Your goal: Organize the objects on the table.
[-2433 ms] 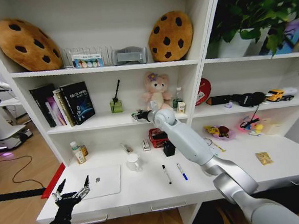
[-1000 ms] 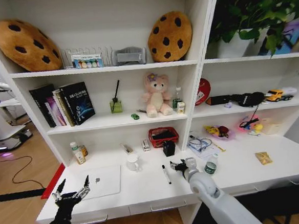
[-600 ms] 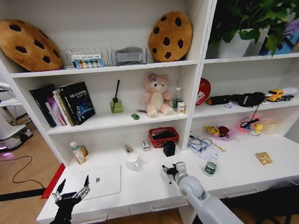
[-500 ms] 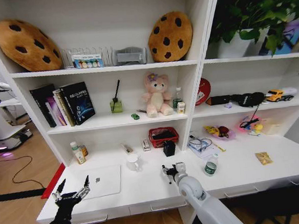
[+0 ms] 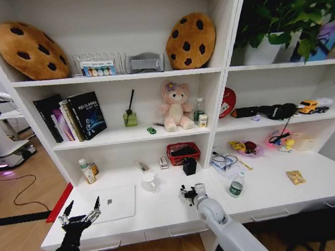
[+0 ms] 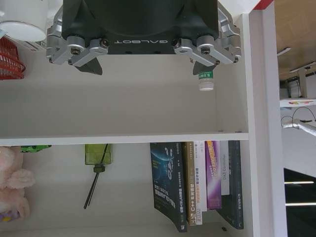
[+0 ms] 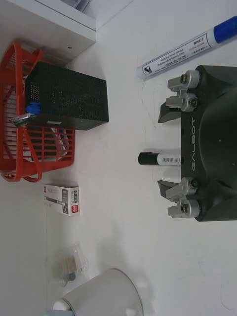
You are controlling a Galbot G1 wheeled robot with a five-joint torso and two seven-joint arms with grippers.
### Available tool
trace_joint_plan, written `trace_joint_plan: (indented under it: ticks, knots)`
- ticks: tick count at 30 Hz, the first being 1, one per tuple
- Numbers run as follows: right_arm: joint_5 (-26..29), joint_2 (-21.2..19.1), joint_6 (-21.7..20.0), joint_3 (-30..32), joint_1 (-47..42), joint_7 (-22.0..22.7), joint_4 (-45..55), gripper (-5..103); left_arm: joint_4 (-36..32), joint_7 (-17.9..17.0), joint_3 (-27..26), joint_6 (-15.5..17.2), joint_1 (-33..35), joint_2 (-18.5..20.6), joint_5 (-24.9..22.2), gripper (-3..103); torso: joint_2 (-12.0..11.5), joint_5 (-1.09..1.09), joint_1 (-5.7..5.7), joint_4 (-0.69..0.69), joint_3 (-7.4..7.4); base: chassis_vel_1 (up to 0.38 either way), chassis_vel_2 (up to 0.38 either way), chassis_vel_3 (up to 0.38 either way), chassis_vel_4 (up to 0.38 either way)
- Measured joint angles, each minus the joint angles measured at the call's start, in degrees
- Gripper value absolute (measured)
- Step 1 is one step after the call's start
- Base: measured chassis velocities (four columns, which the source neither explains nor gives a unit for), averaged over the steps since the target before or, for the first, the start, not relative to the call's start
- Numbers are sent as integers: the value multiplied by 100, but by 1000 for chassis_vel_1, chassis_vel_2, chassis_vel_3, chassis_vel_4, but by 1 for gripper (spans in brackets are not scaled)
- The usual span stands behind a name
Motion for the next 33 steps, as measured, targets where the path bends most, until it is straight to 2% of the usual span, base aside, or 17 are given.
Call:
trace_joint_plan:
  ticks: [4, 8, 10, 11, 13, 16, 17, 18, 20, 21, 23, 26, 30, 31, 32, 33]
  knots:
    - [-33, 10, -2, -32, -1, 1, -44, 68, 0, 0, 0, 0, 0, 0, 0, 100, 0, 0, 0, 0, 0, 0, 0, 0, 0]
    - [-64, 17, -2, -66, -7, 12, -74, 61, 0, 0, 0, 0, 0, 0, 0, 100, 0, 0, 0, 0, 0, 0, 0, 0, 0]
    - [-65, 10, 4, -87, -11, 16, -76, 49, 0, 0, 0, 0, 0, 0, 0, 100, 0, 0, 0, 0, 0, 0, 0, 0, 0]
    - [-65, 10, 4, -87, -11, 16, -76, 49, 0, 0, 0, 0, 0, 0, 0, 100, 0, 0, 0, 0, 0, 0, 0, 0, 0]
    - [-56, -11, 6, -90, -34, 17, -72, 39, 0, 0, 0, 0, 0, 0, 0, 100, 0, -1, 0, 0, 0, 0, 0, 0, 0]
    - [-55, -20, 7, -87, -49, 17, -65, 33, 0, 0, 0, 0, 0, 0, 0, 100, 1, 0, 0, 0, 0, 0, 0, 0, 0]
    - [-53, -27, 7, -77, -73, 16, -49, 28, 0, 0, 0, 0, 0, 0, 0, 100, 1, 0, 0, 0, 0, 0, 0, 0, 0]
    - [-45, -32, 7, -64, -103, 15, -19, 18, 0, 0, 0, 0, 0, 0, 0, 100, 1, 0, 0, 0, 0, 0, 0, 0, 0]
    - [-37, -38, 10, -51, -127, 13, 17, 18, 0, 0, 0, 0, 0, 0, 0, 100, 0, 0, 0, 0, 0, 0, 0, 0, 0]
    - [-30, -52, 53, -31, -170, -2, 84, 11, 0, 0, 0, 0, 0, 0, 0, 100, 0, 1, 0, 0, 0, 0, 0, 0, 0]
    - [-27, -64, 100, -16, -198, -27, 140, 11, 0, 0, 0, 0, 0, 0, 0, 100, 0, 2, 0, -1, 1, 0, 0, 0, 0]
    - [-132, -157, 516, 38, -259, -115, 385, 11, 0, 0, 0, 0, 0, 0, 0, 100, 0, 1, 0, 0, 1, 0, 0, 0, 0]
    - [-339, -249, 822, 102, -263, -216, 561, 11, 0, 0, 0, 0, 0, 0, 0, 100, 0, 1, 0, 0, 1, 0, 0, 0, 0]
    - [-470, -283, 969, 140, -253, -285, 609, 11, 0, 0, 0, 0, 0, 0, 0, 100, 0, 0, 0, 0, 1, 0, 0, 0, 0]
    - [-863, -354, 1328, 280, -200, -552, 651, 11, 0, 0, 0, 0, 0, 0, 0, 100, 0, 1, 0, 0, 0, 0, 0, 0, 0]
    - [-863, -354, 1328, 280, -200, -552, 651, 11, 0, 0, 0, 0, 0, 0, 0, 100, 0, 1, 0, 0, 0, 0, 0, 0, 0]
